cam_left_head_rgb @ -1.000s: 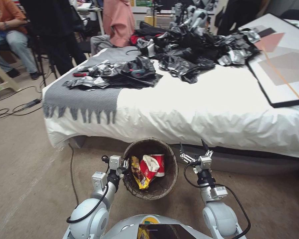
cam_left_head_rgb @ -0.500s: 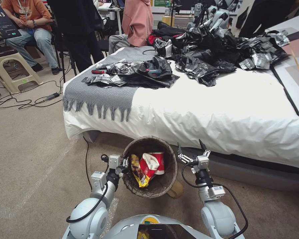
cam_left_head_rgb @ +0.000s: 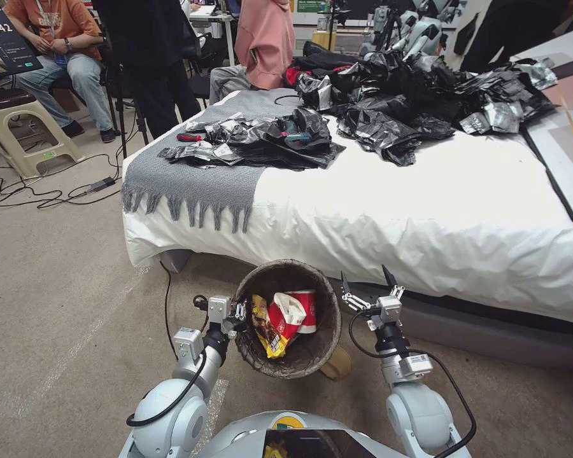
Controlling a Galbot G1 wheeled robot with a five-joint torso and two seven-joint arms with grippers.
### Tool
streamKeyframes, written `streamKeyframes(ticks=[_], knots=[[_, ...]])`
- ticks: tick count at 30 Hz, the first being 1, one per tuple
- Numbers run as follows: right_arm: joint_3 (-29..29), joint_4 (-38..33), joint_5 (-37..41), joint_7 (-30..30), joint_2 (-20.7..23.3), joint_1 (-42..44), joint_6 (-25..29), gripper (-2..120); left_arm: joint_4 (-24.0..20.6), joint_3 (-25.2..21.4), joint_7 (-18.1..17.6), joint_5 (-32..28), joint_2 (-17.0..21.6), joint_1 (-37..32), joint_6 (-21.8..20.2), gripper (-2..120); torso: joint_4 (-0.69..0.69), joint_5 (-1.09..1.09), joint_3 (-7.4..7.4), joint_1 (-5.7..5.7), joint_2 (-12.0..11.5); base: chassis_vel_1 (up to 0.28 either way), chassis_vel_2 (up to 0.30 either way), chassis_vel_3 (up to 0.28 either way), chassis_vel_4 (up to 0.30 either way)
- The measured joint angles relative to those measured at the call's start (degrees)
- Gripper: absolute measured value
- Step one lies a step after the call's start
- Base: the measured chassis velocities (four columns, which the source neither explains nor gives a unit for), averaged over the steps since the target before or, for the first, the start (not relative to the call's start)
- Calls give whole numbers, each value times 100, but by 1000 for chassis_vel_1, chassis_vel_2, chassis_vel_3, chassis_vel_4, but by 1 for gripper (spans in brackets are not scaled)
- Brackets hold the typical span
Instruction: Pick up the trash bin, then pick up the garbage from the floor and place it into the trash bin.
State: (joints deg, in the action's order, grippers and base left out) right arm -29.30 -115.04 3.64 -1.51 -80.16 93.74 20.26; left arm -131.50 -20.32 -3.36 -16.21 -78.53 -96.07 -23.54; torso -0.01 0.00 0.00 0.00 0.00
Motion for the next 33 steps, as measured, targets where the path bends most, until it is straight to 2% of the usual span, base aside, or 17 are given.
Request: streamKeyframes(ticks=[11, 24, 29, 33], knots=[[-2, 41, 6, -7, 5, -64, -27, 100, -3, 2, 6, 0, -6, 15, -4, 0, 1, 0, 0, 0, 0, 40, 36, 37, 37], [-9, 50, 6, -17, 15, -66, -38, 100, -4, 13, 6, 13, -6, 18, 8, 0, 0, 0, 0, 0, 0, 92, 102, 101, 104], [-20, 84, -6, -17, 18, -44, -38, 100, 14, -4, 17, 24, -6, 35, 96, 0, 4, 0, 0, 0, 0, 100, 115, 110, 106], [-48, 114, -37, -17, 23, -24, -43, 100, 37, 9, 18, 35, -7, 54, 108, 0, -1, 0, 0, 0, 0, 26, 42, 41, 27]])
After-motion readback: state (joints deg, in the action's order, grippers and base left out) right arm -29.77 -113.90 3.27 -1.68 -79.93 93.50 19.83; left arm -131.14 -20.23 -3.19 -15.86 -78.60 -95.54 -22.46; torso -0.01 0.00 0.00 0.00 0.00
